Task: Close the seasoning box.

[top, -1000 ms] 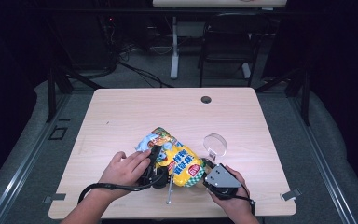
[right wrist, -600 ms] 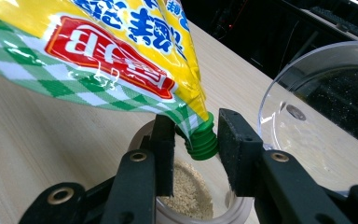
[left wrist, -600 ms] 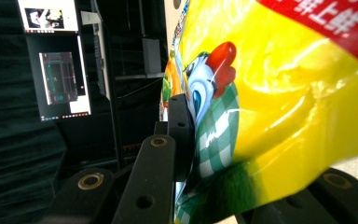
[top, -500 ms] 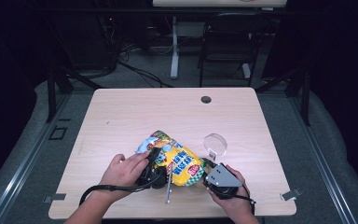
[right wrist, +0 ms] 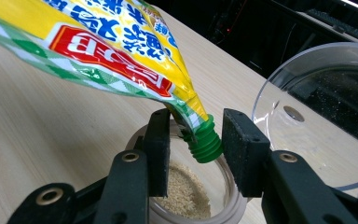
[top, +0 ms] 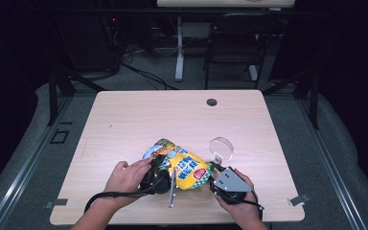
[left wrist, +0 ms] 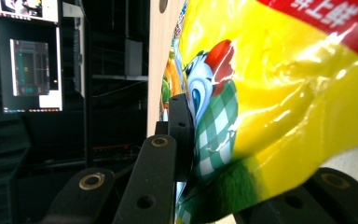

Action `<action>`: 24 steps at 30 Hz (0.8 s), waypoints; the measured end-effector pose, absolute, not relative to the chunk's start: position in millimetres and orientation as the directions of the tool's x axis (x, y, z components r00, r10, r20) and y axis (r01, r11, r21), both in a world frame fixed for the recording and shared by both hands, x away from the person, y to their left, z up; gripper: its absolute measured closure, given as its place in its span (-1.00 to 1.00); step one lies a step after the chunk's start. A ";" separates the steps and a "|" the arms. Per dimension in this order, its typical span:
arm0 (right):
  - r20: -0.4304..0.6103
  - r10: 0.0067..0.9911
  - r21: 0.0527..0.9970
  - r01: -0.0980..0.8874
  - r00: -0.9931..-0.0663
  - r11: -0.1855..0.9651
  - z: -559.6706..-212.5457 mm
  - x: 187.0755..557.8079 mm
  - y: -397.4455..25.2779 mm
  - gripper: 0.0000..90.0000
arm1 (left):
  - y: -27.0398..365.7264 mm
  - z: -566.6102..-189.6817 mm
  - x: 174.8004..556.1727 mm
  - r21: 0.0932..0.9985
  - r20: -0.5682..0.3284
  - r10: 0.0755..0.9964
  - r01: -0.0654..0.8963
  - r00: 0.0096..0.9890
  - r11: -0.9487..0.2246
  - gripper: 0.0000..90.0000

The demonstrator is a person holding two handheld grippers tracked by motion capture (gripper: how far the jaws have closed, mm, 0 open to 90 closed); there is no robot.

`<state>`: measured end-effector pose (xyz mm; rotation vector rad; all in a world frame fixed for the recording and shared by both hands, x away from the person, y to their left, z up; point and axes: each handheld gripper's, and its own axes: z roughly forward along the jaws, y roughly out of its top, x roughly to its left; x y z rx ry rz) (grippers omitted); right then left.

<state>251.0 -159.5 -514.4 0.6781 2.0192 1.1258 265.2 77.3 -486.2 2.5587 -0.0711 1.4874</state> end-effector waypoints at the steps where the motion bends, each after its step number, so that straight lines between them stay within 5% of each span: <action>1: -0.330 0.724 0.872 0.099 -0.606 0.480 -514.5 251.1 -159.7 0.38 | 77.8 -486.9 265.1 0.143 0.862 0.060 -0.128 0.504 -0.981 0.88; 24: -0.303 0.743 0.891 0.099 -0.597 0.443 -513.8 252.3 -164.0 0.31 | 84.0 -490.0 268.2 0.268 0.809 0.159 -0.114 0.565 -0.957 0.89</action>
